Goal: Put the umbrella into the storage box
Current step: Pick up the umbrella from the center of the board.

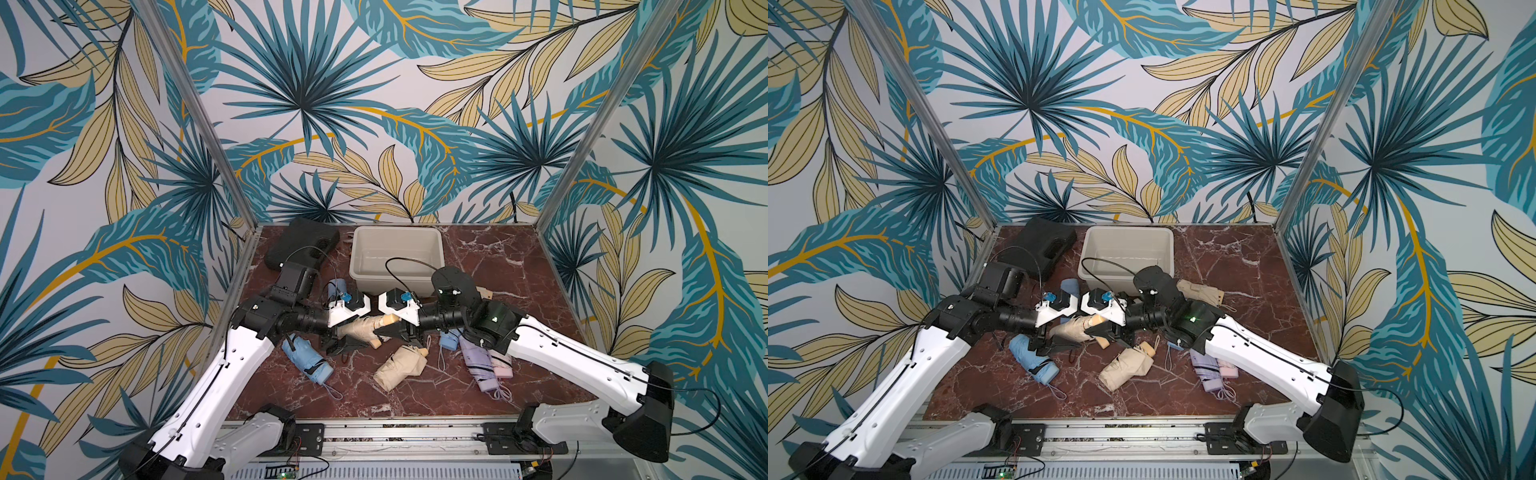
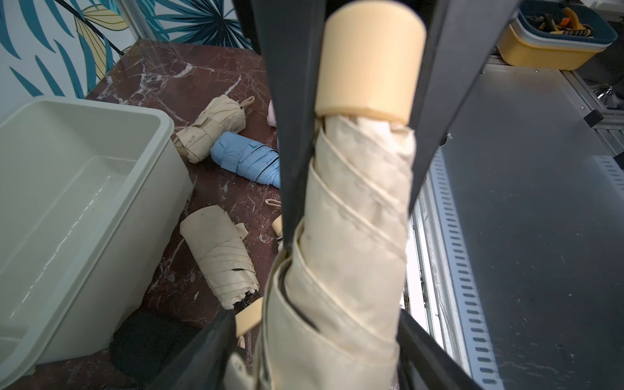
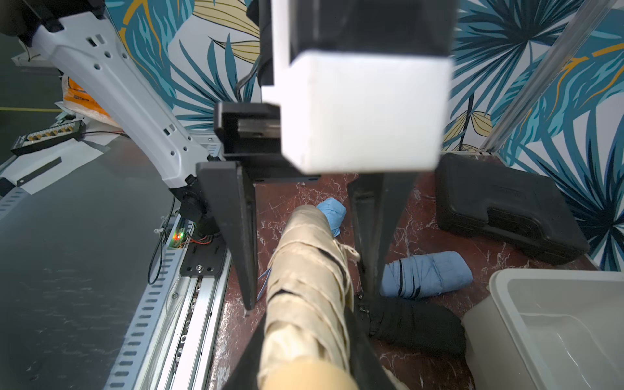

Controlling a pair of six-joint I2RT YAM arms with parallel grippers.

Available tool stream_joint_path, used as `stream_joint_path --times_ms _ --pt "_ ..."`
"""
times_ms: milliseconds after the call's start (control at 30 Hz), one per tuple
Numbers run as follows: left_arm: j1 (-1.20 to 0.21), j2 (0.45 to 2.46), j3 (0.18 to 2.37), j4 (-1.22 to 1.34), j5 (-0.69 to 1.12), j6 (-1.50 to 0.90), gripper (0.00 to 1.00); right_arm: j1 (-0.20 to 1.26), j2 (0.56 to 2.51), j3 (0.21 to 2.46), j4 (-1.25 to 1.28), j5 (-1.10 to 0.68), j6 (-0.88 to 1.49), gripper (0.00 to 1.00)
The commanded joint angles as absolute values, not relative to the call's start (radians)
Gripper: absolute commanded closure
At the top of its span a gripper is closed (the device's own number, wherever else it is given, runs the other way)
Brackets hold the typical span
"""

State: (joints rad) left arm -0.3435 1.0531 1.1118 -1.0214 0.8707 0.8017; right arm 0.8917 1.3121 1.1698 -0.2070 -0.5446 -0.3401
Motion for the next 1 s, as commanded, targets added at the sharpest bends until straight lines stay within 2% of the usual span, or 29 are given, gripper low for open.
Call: stream_joint_path --times_ms 0,267,367,500,567,700,833,900,967 --pt "-0.346 1.042 1.108 -1.022 0.858 0.829 0.32 0.896 1.328 1.215 -0.112 -0.579 -0.299 1.0" --pt "-0.345 1.048 1.13 -1.07 0.834 0.877 0.55 0.895 1.327 1.211 -0.095 -0.546 -0.285 1.0" --pt "-0.345 1.045 1.145 -1.084 0.813 0.887 0.67 0.895 1.316 1.199 -0.08 -0.521 -0.273 0.87" --pt "-0.345 1.039 1.148 -1.081 0.784 0.889 0.81 0.895 1.29 1.145 0.002 -0.49 -0.234 0.49" --pt "-0.345 1.034 1.149 -1.075 0.775 0.884 0.85 0.895 1.273 1.124 0.034 -0.474 -0.212 0.38" --pt "-0.345 1.015 1.149 -1.051 0.764 0.86 0.86 0.895 1.204 1.061 0.071 -0.406 -0.184 0.29" --pt "-0.345 0.973 1.123 -0.973 0.744 0.782 0.87 0.893 1.074 0.967 0.053 -0.262 -0.196 0.27" --pt "-0.346 0.944 1.093 -0.899 0.725 0.727 0.92 0.893 0.998 0.89 0.118 -0.162 -0.19 0.25" --pt "-0.346 0.919 1.059 -0.781 0.693 0.634 0.95 0.893 0.959 0.822 0.239 0.016 -0.127 0.22"
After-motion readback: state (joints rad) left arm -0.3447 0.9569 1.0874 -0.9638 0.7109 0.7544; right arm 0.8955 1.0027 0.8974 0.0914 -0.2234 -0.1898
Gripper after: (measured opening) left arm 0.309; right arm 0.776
